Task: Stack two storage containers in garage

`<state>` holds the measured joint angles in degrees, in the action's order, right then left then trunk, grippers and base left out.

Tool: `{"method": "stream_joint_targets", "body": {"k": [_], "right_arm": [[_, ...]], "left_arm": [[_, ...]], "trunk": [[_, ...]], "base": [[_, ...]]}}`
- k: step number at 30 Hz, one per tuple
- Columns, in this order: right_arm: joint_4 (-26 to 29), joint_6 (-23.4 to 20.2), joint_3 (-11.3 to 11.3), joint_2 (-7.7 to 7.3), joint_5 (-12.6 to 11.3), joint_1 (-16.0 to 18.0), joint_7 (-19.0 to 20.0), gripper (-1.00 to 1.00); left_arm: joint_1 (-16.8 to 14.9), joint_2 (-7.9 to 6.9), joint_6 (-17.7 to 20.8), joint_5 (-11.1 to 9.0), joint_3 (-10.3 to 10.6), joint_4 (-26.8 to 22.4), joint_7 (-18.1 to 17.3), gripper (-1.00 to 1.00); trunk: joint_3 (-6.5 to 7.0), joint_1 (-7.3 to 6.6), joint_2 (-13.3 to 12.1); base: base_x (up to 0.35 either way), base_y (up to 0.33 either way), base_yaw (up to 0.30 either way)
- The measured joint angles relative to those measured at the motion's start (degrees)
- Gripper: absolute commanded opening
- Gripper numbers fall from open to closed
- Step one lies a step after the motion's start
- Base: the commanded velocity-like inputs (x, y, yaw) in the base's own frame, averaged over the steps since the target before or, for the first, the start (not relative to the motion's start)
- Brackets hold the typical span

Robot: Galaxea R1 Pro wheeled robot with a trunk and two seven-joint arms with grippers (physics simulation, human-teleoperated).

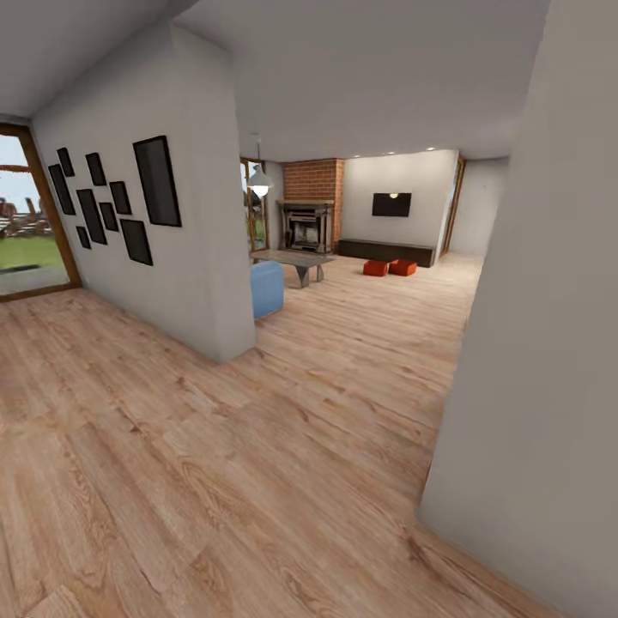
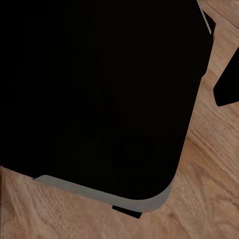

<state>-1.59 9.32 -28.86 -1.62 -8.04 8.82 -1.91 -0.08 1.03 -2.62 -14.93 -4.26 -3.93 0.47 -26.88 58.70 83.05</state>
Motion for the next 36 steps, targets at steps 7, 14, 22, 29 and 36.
{"method": "stream_joint_targets", "body": {"k": [7,14,22,29,36], "right_arm": [[0.0,0.0,0.0,-0.06,-0.05,0.0,0.0,1.0],[0.0,0.0,0.07,-0.22,-0.09,0.0,0.0,1.0],[0.0,0.06,0.07,-0.4,-0.04,0.0,0.02,1.0],[0.0,0.09,0.0,-0.34,0.09,0.0,0.04,1.0],[0.0,0.09,0.0,-0.34,0.09,0.0,0.01,1.0]], "left_arm": [[0.0,0.0,0.0,0.0,0.0,0.0,0.0,1.0],[0.0,0.0,-0.12,0.01,0.02,0.0,0.0,1.0],[0.0,0.0,-0.17,0.0,0.0,0.0,0.0,1.0],[0.0,0.0,-0.17,0.01,0.0,0.0,0.0,1.0],[0.0,0.0,-0.17,0.0,0.0,0.0,0.0,1.0]], "trunk": [[0.0,0.0,0.0],[0.0,0.0,0.0],[0.0,0.0,0.0],[0.0,0.0,0.0],[0.0,0.0,0.0]], "base": [[0.322,0.0,0.272],[0.322,0.0,0.123],[0.322,0.0,0.006],[0.322,0.0,0.0],[0.322,0.0,0.0]]}}
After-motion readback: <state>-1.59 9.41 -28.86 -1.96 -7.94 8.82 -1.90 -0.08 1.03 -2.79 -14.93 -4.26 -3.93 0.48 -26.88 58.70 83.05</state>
